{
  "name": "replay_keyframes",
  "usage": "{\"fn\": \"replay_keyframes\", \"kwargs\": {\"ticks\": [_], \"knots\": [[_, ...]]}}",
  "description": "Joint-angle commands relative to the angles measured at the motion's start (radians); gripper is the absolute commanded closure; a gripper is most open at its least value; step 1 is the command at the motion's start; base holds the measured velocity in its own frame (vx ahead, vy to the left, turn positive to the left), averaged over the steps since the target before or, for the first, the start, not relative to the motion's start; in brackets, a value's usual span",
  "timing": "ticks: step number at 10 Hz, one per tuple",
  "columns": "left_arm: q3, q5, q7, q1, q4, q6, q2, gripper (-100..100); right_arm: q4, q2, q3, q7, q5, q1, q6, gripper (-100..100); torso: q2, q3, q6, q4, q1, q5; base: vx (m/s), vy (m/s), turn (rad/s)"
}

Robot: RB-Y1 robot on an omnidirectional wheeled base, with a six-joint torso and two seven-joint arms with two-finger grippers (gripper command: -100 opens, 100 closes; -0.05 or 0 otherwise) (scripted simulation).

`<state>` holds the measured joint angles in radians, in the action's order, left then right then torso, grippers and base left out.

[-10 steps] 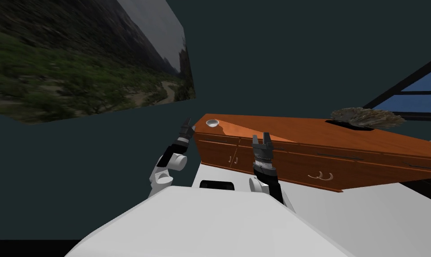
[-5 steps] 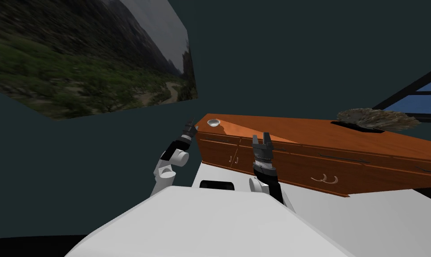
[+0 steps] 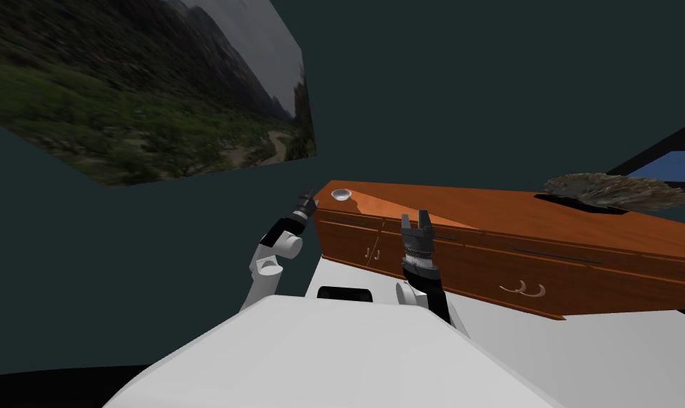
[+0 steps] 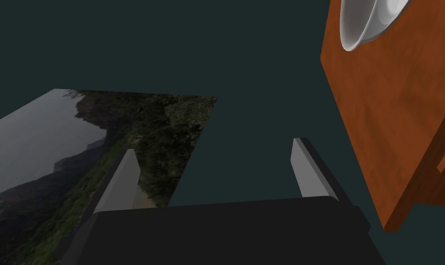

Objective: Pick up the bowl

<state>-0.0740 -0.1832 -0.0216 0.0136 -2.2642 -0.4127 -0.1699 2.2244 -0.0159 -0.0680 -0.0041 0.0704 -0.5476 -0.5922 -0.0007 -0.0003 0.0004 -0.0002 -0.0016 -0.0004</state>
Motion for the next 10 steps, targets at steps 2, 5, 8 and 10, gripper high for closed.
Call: {"fn": "replay_keyframes", "kwargs": {"ticks": [2,5,8,10], "knots": [[0.000,-0.011,-0.010,-0.048,0.016,-0.070,0.000,-100,0.000,0.000,0.000,0.000,0.000,0.000,0.000,0,0.000,0.000,0.000,0.000,0.000,0.000,-0.002,0.000,0.028],[-0.001,-0.019,-0.017,-0.091,0.031,-0.147,0.000,-100,0.000,0.000,0.000,0.000,0.000,0.000,0.000,0,0.000,0.000,0.000,0.000,0.000,0.000,0.000,0.000,0.020],[-0.001,-0.027,-0.025,-0.133,0.047,-0.232,0.001,-100,0.000,0.000,0.000,0.000,0.000,0.000,0.000,0,-0.001,0.000,0.000,0.000,0.000,0.000,0.004,0.001,0.012],[-0.001,-0.027,-0.025,-0.133,0.047,-0.265,0.001,-100,0.000,0.000,0.000,0.000,0.000,0.000,0.000,0,-0.001,-0.001,0.000,0.000,0.000,0.000,0.008,0.002,0.003]]}}
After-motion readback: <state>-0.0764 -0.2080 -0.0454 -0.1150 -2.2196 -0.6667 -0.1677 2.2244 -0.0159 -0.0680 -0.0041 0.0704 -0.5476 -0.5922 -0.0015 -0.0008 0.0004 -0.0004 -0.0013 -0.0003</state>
